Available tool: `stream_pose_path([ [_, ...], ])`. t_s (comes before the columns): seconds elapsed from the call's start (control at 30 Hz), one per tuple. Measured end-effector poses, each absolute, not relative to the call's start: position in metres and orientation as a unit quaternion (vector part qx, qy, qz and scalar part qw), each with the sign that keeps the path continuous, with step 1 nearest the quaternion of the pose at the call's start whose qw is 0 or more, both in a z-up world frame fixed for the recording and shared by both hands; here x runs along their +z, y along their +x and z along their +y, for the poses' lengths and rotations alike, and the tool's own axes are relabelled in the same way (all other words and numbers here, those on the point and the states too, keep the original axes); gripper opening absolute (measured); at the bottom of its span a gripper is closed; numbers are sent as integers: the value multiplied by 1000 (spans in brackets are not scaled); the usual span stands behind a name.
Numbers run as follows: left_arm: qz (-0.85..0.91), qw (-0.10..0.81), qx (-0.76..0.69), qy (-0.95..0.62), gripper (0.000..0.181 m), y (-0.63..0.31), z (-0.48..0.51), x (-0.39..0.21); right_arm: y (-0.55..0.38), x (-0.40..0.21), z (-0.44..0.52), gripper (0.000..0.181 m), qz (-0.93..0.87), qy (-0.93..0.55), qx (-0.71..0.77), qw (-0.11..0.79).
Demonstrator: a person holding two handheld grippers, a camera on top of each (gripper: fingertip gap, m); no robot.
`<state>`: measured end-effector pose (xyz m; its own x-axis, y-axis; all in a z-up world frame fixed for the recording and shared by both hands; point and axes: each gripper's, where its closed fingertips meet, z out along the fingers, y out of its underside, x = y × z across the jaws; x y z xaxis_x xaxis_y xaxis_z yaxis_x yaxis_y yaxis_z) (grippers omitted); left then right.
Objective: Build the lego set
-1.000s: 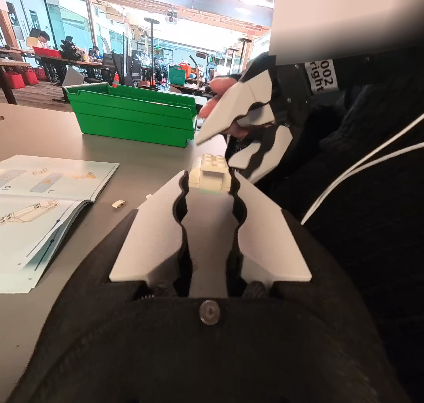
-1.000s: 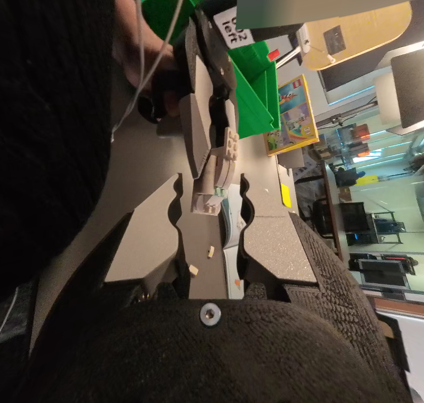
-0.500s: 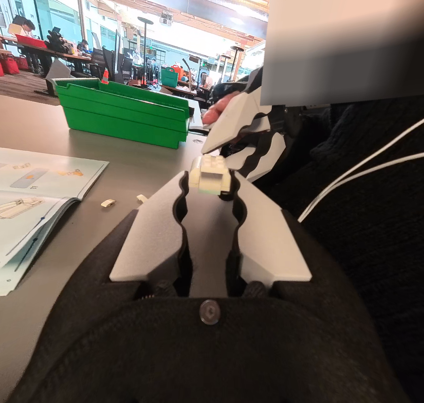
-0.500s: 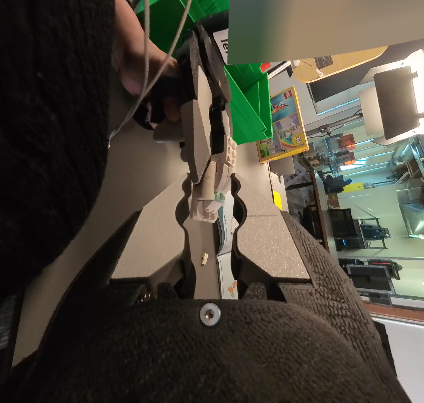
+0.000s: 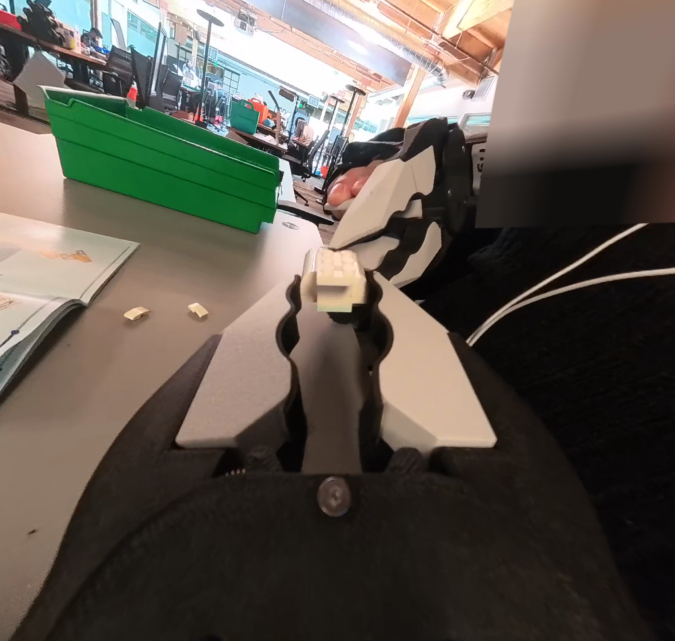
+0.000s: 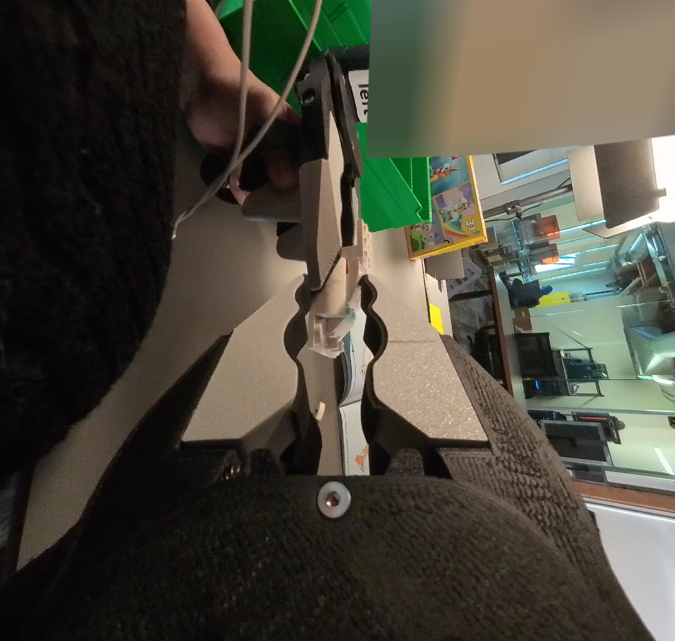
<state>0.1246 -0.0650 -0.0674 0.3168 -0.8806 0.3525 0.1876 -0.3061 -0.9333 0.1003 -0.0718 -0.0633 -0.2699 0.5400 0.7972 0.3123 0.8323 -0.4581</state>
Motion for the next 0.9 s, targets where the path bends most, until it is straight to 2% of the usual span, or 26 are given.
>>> stream_pose_path([
  [0.23, 274, 512, -524, -623, 34, 124, -64, -68, 100, -64, -71, 27, -785, -280, 114, 541],
  [0.37, 281, 510, -528, -618, 35, 127, -66, -67, 100, -65, -71, 34, -782, -285, 121, 541],
  [0.9, 239, 454, -604, -610, 35, 128, -67, -65, 99, -62, -69, 26, -786, -279, 108, 540],
])
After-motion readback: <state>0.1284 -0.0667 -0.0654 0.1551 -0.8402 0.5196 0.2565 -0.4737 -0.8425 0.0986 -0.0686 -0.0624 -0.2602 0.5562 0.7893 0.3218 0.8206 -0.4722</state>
